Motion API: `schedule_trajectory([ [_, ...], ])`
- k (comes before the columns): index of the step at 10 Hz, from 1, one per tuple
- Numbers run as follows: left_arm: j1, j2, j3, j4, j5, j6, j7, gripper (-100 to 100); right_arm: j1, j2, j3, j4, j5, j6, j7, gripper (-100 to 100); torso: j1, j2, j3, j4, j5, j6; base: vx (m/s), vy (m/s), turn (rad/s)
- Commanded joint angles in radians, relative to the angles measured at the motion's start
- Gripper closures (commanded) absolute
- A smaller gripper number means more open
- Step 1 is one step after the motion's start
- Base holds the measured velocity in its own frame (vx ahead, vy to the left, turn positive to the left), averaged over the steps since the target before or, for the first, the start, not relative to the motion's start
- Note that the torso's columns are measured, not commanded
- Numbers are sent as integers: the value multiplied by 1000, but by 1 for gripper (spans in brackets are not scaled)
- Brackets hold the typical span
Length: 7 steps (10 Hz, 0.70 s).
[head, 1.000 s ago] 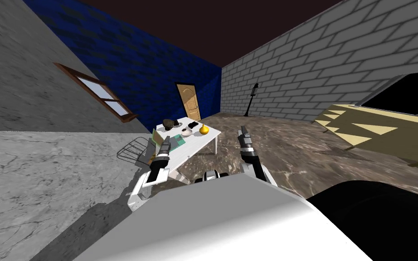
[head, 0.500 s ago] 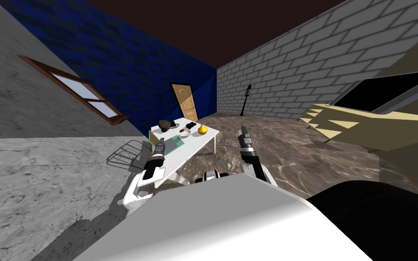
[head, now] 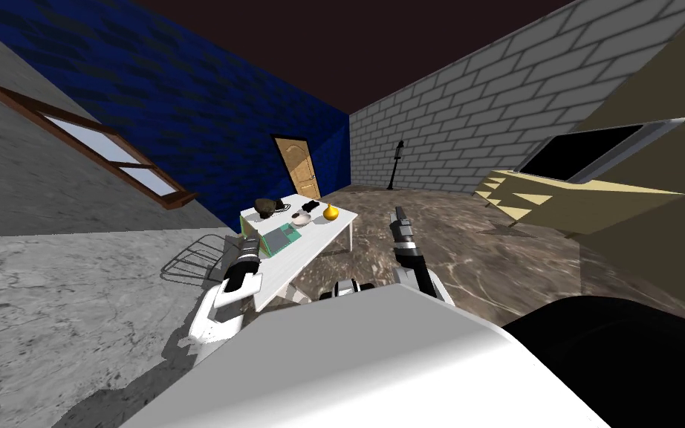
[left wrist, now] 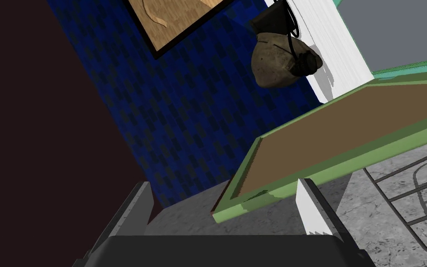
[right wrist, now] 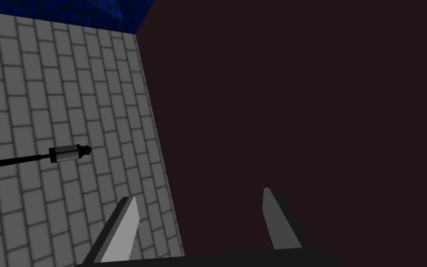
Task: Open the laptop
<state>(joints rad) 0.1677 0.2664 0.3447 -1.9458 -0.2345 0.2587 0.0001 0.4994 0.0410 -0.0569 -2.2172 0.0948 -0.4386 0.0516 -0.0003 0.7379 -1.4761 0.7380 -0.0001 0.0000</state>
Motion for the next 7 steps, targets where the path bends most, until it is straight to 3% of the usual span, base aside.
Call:
schedule_trajectory([
  [1,-6,7,40,8,5,53,-4,-100,0,0,0,0,0,0,0,0,-1,0,0,0,0,0,-9,44,-78],
  [3,-16,11,67,18,7,88,-8,-100,0,0,0,0,0,0,0,0,0,0,0,0,0,0,-20,40,-88],
  [4,-9,5,60,14,4,74,-8,-100,0,0,0,0,0,0,0,0,0,0,0,0,0,0,-9,16,-6],
  [7,-75,1,72,56,-20,99,-16,-100,0,0,0,0,0,0,0,0,1,0,0,0,0,0,-8,45,-61],
])
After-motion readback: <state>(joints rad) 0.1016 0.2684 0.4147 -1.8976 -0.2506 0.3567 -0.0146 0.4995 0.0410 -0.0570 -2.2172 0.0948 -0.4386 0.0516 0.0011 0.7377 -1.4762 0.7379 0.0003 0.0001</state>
